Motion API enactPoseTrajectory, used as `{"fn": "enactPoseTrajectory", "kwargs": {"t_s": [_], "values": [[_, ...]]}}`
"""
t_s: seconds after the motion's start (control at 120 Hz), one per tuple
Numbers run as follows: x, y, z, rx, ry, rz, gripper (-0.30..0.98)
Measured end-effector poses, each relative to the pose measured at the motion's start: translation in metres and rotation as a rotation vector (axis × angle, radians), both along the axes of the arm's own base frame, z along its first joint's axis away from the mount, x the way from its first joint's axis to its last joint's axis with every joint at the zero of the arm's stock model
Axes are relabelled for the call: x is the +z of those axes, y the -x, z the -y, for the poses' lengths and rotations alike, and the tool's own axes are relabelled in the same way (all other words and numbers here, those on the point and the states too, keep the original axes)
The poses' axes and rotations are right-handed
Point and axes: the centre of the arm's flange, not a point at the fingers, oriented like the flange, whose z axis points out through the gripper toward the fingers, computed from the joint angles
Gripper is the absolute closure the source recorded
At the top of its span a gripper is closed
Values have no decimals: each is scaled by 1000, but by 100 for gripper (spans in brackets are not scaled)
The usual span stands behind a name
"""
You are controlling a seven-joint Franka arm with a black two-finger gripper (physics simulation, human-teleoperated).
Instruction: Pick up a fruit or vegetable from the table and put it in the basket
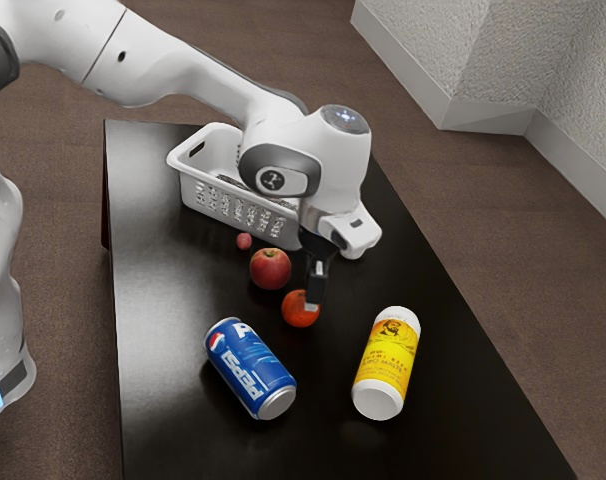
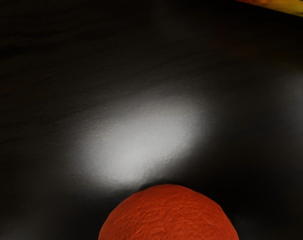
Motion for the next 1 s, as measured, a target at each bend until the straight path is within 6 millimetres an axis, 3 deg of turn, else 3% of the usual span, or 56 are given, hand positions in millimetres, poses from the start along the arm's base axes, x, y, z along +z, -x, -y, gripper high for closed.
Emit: {"fn": "enactPoseTrajectory", "kwargs": {"t_s": [0.225,0.383,1.0], "values": [[-2,4,9,-50,29,9,0],[-14,5,-1,-44,44,-9,0],[-39,9,-3,-72,63,-32,0]]}}
